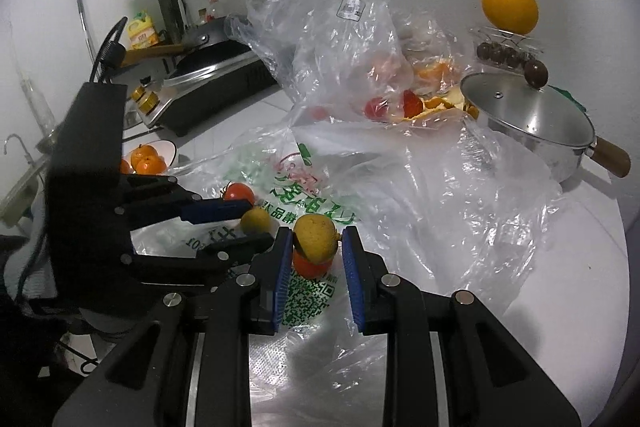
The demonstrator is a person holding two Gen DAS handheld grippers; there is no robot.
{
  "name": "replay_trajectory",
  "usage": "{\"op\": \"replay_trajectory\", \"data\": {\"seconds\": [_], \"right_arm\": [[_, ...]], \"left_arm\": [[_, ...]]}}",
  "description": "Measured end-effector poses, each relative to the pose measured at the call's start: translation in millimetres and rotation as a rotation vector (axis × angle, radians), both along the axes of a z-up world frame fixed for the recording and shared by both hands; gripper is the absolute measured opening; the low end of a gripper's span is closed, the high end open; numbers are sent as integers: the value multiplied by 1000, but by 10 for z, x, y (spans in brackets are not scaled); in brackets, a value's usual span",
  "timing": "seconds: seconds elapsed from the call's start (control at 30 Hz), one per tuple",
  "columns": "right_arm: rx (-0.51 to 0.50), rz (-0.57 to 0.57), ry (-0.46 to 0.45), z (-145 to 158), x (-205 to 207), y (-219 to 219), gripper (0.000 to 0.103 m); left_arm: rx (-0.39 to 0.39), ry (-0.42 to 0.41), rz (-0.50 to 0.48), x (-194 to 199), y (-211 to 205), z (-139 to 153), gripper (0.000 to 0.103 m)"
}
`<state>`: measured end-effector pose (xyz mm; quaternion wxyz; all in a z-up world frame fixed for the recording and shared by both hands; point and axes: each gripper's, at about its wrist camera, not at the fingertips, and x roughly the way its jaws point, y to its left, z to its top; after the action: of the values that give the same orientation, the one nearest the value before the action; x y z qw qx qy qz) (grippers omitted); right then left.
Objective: Organize fruits
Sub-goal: 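Grasp a yellow fruit with the left tool while the right tool grasps another yellow fruit, then lift the yellow fruit toward the plate with the left tool while the right tool carries its yellow fruit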
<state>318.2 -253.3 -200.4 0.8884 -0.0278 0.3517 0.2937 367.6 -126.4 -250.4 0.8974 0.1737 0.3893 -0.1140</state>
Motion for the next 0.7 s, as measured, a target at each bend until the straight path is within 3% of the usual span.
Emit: {"op": "replay_trajectory", "data": {"seconds": [0.33,0.7], "right_arm": [[11,-16,-5,28,-9,-51,27],[2,7,-35,151,-172,94,27]], "left_arm": [[-13,-22,-9,-74,36,35,24],[-193,-121,49,-513,274,342,24]]}}
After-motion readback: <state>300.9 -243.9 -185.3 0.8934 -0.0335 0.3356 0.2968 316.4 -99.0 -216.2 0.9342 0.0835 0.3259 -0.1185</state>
